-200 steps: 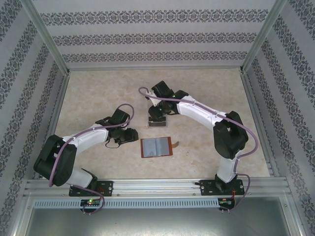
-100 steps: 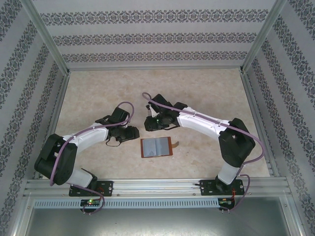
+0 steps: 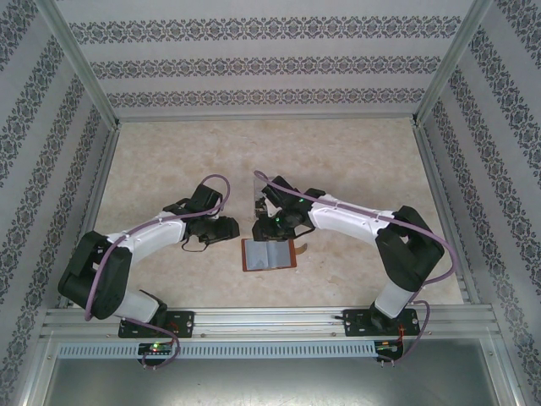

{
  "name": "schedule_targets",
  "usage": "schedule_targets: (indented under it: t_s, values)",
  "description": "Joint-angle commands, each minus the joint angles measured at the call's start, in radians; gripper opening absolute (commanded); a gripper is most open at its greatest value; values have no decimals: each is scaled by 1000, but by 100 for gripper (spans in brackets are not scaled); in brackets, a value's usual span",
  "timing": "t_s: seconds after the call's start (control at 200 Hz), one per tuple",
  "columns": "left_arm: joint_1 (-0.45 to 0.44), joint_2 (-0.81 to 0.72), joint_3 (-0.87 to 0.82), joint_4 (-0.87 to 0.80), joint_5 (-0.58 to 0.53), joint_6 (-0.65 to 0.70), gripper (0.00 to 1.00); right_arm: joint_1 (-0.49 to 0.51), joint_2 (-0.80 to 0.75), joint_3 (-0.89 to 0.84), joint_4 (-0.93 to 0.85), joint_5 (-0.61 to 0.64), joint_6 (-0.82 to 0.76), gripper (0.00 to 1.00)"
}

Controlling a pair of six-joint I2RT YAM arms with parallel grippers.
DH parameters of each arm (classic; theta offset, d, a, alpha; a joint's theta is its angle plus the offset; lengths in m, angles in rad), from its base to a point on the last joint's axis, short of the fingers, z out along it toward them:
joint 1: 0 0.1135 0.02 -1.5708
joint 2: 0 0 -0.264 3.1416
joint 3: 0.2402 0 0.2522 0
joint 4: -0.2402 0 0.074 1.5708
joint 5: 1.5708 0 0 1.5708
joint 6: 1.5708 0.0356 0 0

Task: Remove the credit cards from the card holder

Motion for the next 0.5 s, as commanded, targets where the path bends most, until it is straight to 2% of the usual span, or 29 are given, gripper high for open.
schedule_targets:
  t_s: [0.0,0.495]
  values:
    - [9,-35,-3,27,-16,-8,51,24,-26,-21,33,-44,45,34]
    - [8,-101,-72,46,-25,-13,51,97,86,55,15,-52,84,39]
